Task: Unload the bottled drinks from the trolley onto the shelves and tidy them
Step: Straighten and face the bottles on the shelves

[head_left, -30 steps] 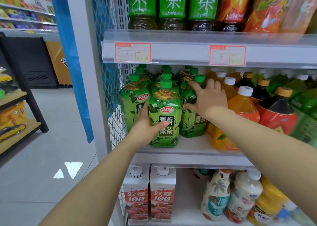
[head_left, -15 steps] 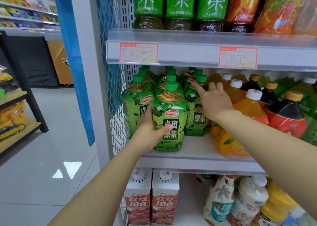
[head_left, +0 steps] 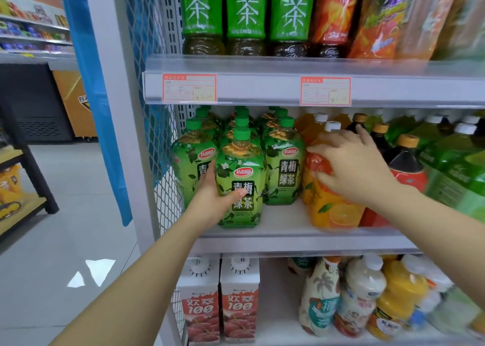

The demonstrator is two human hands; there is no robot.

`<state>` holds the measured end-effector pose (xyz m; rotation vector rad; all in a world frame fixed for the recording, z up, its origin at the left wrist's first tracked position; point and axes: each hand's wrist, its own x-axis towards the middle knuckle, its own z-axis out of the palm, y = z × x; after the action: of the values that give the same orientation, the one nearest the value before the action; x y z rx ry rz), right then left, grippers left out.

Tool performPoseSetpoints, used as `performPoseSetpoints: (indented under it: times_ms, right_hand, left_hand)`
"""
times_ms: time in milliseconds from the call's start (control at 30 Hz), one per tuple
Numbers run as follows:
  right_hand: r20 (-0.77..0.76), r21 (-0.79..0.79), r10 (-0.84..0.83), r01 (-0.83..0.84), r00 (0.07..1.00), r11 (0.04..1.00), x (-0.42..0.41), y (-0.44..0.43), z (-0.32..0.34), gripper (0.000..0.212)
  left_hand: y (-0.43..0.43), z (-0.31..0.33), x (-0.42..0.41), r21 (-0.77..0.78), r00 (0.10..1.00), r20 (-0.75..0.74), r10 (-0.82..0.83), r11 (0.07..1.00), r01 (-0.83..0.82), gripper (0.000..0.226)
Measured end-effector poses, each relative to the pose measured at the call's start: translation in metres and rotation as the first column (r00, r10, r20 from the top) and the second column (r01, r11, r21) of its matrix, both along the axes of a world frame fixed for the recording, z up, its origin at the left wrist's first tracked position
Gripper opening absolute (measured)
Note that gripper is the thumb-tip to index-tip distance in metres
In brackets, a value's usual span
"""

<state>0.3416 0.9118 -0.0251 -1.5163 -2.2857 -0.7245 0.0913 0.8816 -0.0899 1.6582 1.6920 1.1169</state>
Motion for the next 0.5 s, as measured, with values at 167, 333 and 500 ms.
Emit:
performPoseSetpoints:
  times_ms: [167, 333, 500]
  right_hand:
    - [-0.088, -0.155, 0.012, -0.026, 0.996, 0.988, 0.035, -0.009, -0.009, 0.067]
    - [-0.137, -0.148, 0.051, -0.071, 0.989, 0.986, 0.039, 0.0, -0.014, 0.072]
    - [-0.14, -0.139, 0.06, -0.08, 0.988, 0.987, 0.042, 0.001, -0.016, 0.073]
  left_hand:
    - [-0.005, 0.0, 0.015, 0.014, 1.0, -0.016, -0.021, 1.0, 0.021, 0.099]
    - [0.005, -0.001, 0.038, 0.044, 0.998, 0.012, -0.065, 0.997, 0.065, 0.098]
    - [0.014, -0.001, 0.061, 0.008, 0.993, 0.039, -0.108, 0.994, 0.107, 0.101]
